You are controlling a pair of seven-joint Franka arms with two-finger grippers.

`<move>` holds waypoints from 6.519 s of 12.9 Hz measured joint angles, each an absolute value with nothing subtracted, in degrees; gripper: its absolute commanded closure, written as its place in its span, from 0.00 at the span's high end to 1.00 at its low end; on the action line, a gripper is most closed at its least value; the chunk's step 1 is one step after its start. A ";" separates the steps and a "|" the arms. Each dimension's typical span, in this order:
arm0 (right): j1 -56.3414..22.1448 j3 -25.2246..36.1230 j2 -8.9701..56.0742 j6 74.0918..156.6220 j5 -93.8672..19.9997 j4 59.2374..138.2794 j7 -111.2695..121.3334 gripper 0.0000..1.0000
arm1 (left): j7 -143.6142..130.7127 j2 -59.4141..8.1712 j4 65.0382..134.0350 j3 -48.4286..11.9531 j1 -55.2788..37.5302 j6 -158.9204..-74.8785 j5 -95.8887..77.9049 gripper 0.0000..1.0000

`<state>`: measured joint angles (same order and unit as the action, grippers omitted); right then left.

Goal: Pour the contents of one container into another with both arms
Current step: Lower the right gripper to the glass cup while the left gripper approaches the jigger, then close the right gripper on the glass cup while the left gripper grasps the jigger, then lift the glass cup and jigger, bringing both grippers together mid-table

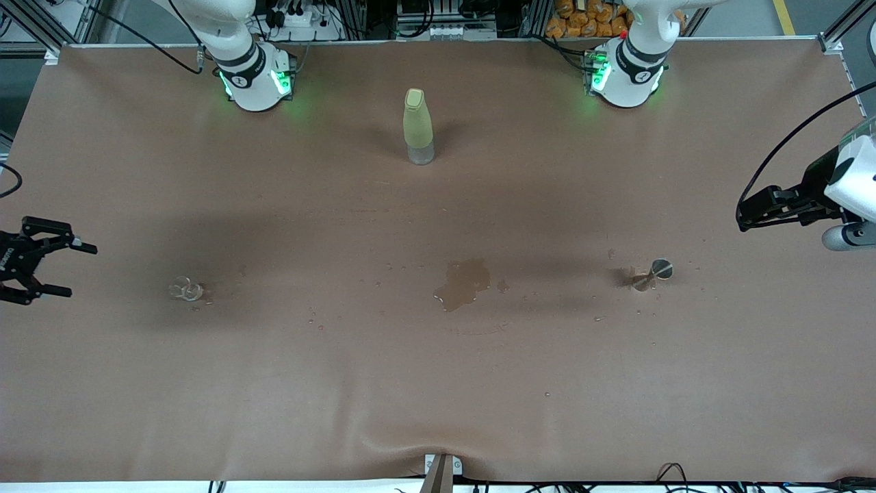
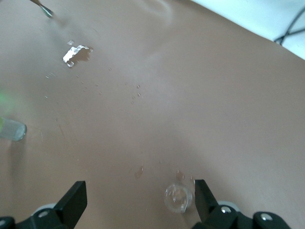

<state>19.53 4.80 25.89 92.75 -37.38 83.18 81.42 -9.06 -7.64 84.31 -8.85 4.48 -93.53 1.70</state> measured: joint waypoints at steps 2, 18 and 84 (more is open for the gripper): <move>22.01 4.82 29.24 92.71 -40.94 84.00 89.71 1.00 | -9.06 -7.64 84.32 -8.85 4.48 -93.52 1.70 1.00; 28.47 4.35 53.04 89.94 -67.96 82.50 132.17 1.00 | -6.45 -7.82 84.53 -8.91 4.41 -93.37 1.68 1.00; 15.11 0.02 51.80 85.95 -78.57 77.90 127.23 0.00 | 144.76 -50.51 87.67 -12.15 25.03 -91.68 -55.85 0.00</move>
<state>15.11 0.02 51.80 85.95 -78.57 77.90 127.23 144.76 -50.51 87.67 -12.15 25.03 -91.68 -55.85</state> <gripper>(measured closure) 0.507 0.890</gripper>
